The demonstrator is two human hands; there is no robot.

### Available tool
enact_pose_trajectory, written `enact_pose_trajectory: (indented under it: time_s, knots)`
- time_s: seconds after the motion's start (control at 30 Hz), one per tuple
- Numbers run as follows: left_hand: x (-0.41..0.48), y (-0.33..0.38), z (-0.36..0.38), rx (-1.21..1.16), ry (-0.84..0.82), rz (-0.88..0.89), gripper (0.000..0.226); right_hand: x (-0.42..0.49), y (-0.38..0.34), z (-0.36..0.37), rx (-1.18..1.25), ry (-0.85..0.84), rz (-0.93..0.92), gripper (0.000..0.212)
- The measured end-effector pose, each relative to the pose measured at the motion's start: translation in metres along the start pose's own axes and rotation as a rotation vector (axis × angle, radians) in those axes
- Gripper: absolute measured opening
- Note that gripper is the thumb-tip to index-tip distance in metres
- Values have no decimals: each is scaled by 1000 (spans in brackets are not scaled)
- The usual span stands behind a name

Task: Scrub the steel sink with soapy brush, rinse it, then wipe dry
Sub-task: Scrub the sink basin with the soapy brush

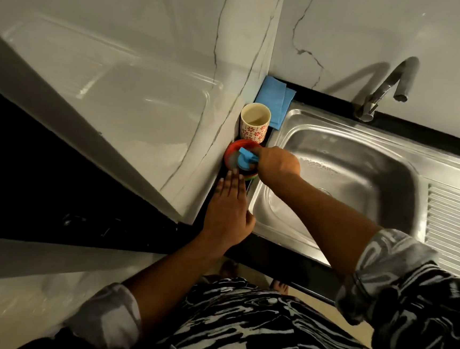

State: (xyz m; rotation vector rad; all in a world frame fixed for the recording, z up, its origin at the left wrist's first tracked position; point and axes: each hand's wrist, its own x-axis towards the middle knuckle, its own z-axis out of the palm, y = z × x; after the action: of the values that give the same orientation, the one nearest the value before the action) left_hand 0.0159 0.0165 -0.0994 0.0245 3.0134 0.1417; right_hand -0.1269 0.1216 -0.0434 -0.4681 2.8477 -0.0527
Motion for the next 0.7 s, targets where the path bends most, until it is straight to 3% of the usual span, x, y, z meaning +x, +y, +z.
enact_pose_trajectory:
  time_s: [0.23,0.4,0.7]
  knots:
    - [-1,1,1,-57,12,-10,101,-4,-16,8,93,-10,-10,44]
    - [0,3,1,-39,0,-10,100,-2,0,1,28,38,54,45]
    - [-7,18,6,-71,110,68,87,-23,44,33,890,215,125,50]
